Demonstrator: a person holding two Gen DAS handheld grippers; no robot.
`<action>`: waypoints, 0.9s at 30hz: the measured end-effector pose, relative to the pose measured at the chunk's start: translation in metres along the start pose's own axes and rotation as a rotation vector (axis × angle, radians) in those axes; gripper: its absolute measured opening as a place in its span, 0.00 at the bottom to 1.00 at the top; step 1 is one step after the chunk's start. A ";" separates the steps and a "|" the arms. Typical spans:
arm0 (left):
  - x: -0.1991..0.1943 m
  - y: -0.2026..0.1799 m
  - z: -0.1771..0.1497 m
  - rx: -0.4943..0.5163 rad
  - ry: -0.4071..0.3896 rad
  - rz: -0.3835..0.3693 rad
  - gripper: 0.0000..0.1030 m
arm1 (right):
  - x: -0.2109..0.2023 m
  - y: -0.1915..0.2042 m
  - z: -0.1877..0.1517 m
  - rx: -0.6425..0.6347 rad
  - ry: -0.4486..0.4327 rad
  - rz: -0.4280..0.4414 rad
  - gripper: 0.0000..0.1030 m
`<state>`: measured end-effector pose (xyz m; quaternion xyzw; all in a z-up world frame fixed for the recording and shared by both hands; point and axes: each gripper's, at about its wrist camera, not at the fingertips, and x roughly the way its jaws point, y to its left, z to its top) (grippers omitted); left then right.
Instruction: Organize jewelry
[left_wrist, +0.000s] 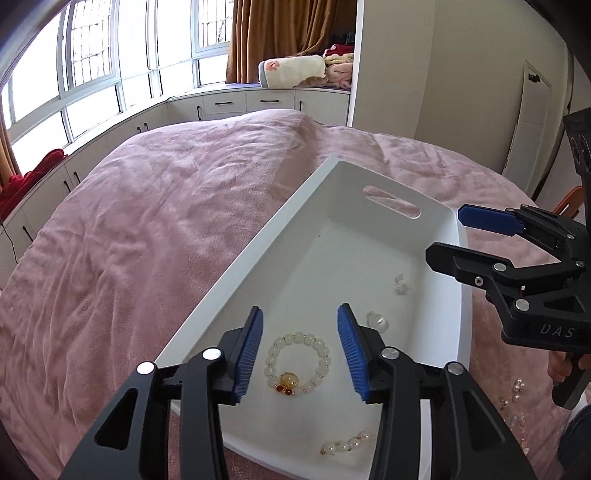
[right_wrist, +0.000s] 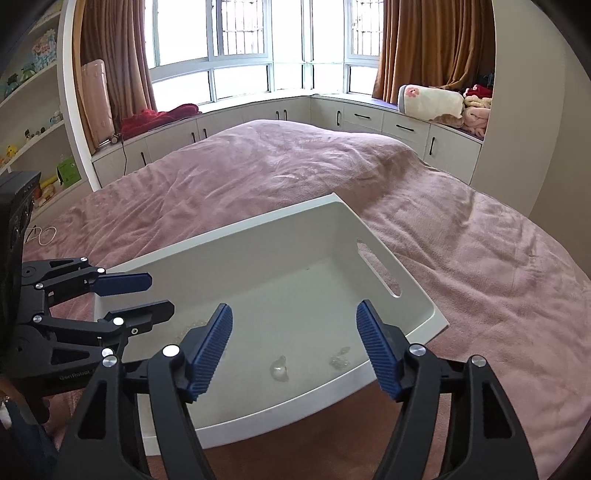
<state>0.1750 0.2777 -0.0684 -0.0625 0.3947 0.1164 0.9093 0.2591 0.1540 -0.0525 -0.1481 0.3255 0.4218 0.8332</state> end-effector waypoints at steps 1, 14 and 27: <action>-0.004 -0.003 0.001 0.011 -0.012 0.004 0.54 | -0.005 -0.001 0.000 0.004 -0.006 0.005 0.73; -0.048 -0.091 -0.014 0.122 -0.081 -0.099 0.86 | -0.087 -0.031 -0.046 -0.056 -0.035 0.023 0.84; -0.026 -0.156 -0.093 0.118 0.013 -0.254 0.89 | -0.122 -0.080 -0.145 -0.045 0.112 -0.074 0.83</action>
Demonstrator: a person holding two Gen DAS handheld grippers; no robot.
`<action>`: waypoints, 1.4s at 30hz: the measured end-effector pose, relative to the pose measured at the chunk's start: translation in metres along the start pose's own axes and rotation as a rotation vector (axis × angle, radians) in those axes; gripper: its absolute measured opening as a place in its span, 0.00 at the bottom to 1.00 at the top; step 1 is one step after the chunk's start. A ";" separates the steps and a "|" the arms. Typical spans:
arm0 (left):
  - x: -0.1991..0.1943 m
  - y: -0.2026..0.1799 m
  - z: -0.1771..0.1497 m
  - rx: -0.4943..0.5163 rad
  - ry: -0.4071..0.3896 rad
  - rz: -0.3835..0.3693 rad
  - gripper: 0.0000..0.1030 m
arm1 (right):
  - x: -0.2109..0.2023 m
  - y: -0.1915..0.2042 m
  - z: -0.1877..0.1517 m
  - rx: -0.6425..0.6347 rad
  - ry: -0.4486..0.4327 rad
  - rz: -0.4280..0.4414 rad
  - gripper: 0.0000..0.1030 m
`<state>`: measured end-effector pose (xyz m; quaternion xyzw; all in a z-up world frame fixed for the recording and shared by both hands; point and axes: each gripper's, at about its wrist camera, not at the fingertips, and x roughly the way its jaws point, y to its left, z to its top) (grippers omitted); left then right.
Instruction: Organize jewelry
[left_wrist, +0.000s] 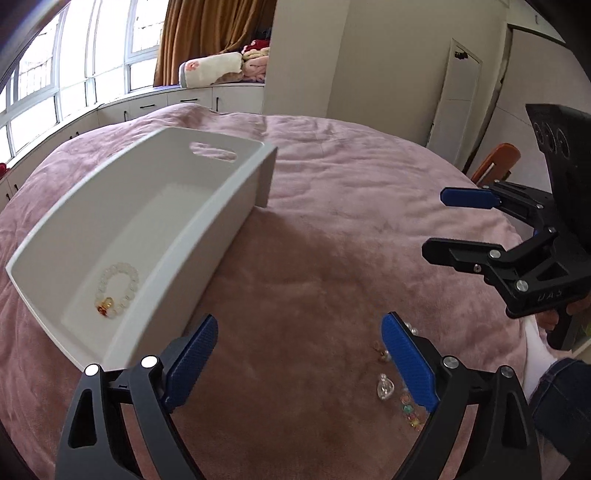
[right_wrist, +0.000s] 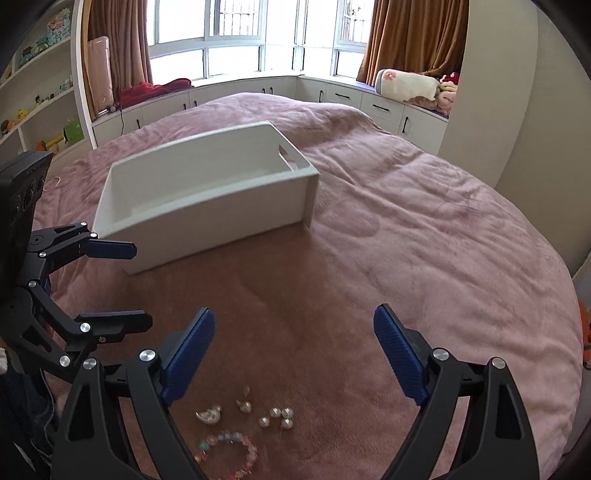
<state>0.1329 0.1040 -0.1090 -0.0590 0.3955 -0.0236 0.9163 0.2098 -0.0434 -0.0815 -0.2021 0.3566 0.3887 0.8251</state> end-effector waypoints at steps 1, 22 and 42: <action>0.003 -0.007 -0.006 0.023 0.004 -0.002 0.89 | 0.001 -0.002 -0.008 0.001 0.014 -0.002 0.81; 0.068 -0.073 -0.063 0.205 0.140 -0.113 0.64 | 0.069 0.020 -0.082 -0.088 0.258 0.076 0.37; 0.080 -0.056 -0.068 0.120 0.159 -0.137 0.22 | 0.076 0.015 -0.079 -0.036 0.279 0.131 0.22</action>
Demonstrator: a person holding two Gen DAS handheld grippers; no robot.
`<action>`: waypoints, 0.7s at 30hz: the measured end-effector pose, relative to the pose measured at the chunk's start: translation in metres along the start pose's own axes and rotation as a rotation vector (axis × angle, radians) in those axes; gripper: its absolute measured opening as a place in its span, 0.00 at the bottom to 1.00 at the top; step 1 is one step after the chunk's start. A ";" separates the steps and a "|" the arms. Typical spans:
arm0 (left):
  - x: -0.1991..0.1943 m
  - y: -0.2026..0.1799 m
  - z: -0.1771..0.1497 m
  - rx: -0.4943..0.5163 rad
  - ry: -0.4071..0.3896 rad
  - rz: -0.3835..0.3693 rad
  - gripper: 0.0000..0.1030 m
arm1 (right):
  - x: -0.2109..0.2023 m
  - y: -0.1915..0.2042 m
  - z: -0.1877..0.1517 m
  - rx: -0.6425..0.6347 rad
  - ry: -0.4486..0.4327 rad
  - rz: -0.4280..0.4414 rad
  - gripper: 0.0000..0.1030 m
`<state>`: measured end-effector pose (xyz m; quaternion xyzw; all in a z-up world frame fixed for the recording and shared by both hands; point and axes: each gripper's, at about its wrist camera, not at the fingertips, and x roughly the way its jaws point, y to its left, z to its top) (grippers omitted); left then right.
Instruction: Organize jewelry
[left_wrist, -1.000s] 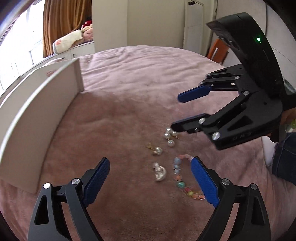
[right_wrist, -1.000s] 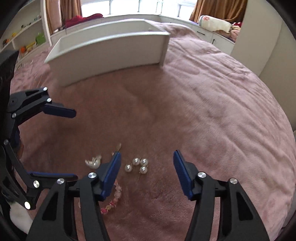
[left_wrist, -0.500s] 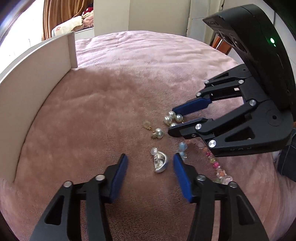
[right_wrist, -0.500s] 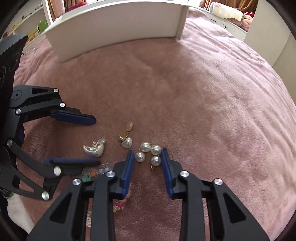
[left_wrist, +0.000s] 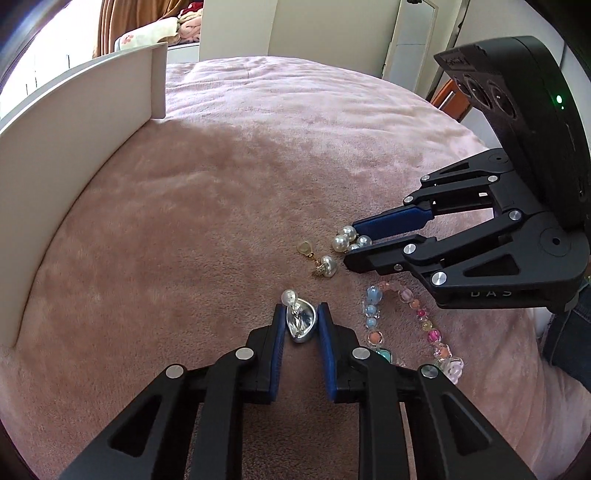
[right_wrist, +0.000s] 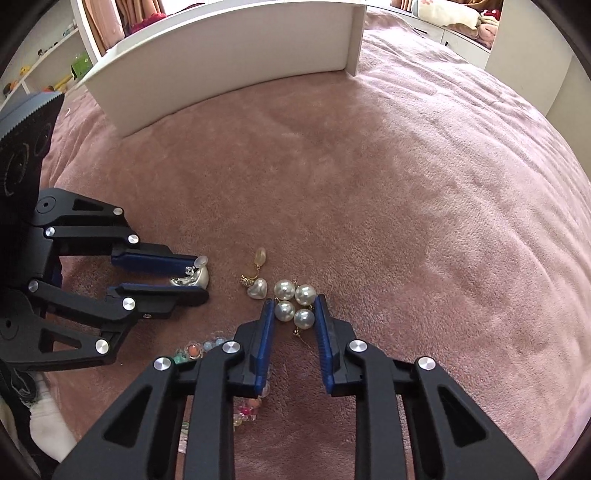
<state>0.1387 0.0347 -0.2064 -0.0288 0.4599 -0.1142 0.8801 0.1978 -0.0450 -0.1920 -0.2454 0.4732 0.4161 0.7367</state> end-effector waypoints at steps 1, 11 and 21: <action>-0.001 -0.001 0.000 0.000 -0.001 -0.001 0.22 | -0.001 0.000 0.000 0.001 -0.004 0.002 0.22; -0.025 0.012 0.009 -0.035 -0.042 0.014 0.22 | -0.036 -0.006 0.008 0.044 -0.100 0.022 0.22; -0.083 0.033 0.044 -0.019 -0.155 0.052 0.22 | -0.084 -0.003 0.048 0.074 -0.249 0.048 0.22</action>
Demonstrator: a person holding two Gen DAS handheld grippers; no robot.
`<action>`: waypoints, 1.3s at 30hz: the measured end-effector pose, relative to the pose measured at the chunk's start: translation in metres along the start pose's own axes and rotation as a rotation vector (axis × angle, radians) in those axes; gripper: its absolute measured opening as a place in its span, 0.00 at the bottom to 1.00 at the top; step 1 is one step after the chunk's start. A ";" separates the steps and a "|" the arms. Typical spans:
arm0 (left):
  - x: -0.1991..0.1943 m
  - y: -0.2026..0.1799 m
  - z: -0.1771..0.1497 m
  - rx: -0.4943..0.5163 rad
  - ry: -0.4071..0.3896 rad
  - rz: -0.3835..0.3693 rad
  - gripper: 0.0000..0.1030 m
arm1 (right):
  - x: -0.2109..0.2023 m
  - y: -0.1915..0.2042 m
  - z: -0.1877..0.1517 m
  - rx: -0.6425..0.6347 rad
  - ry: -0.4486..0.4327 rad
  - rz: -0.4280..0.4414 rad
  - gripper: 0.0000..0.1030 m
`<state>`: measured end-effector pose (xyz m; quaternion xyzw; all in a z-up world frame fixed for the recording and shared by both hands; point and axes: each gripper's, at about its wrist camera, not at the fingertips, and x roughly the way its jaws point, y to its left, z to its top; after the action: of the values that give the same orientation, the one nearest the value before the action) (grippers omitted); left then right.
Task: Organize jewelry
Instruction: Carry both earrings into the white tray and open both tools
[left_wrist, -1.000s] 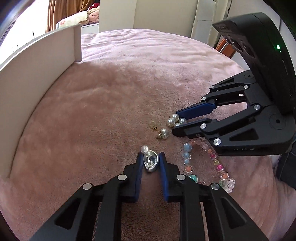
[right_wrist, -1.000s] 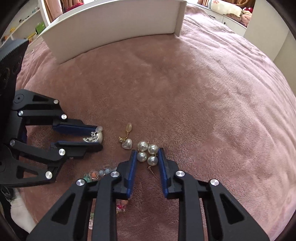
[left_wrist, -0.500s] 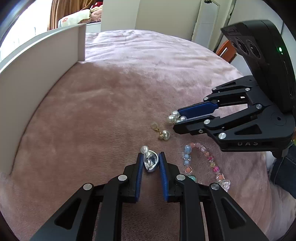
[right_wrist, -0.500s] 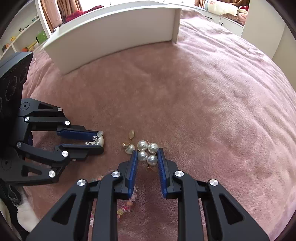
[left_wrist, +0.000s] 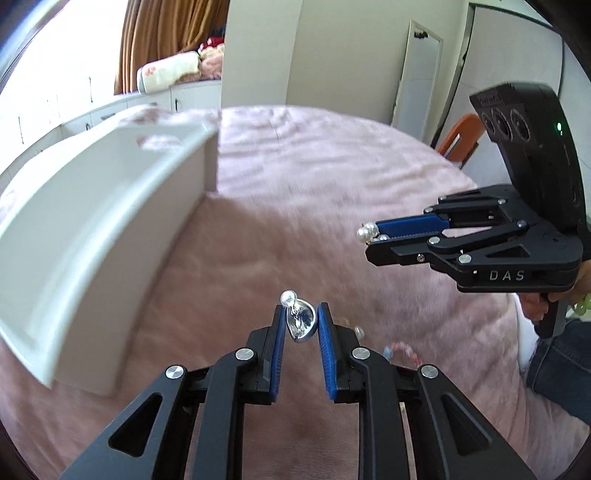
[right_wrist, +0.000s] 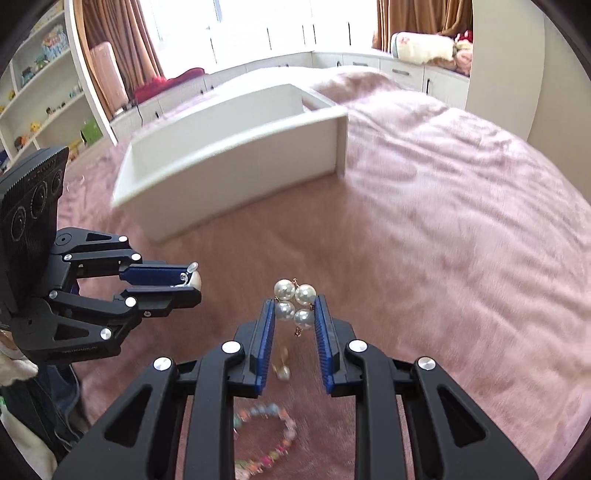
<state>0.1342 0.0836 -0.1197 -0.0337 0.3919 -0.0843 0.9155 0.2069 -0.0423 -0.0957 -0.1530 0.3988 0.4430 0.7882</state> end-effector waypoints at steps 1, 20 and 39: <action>-0.007 0.004 0.006 0.002 -0.015 0.009 0.22 | -0.003 0.001 0.007 0.000 -0.015 0.003 0.22; -0.081 0.121 0.050 -0.156 -0.143 0.192 0.22 | 0.021 0.064 0.138 -0.049 -0.170 0.062 0.22; -0.033 0.199 0.054 -0.210 -0.036 0.297 0.22 | 0.123 0.077 0.171 -0.045 -0.074 -0.042 0.22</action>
<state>0.1762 0.2854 -0.0838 -0.0723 0.3826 0.0937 0.9163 0.2642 0.1736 -0.0725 -0.1627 0.3560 0.4405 0.8079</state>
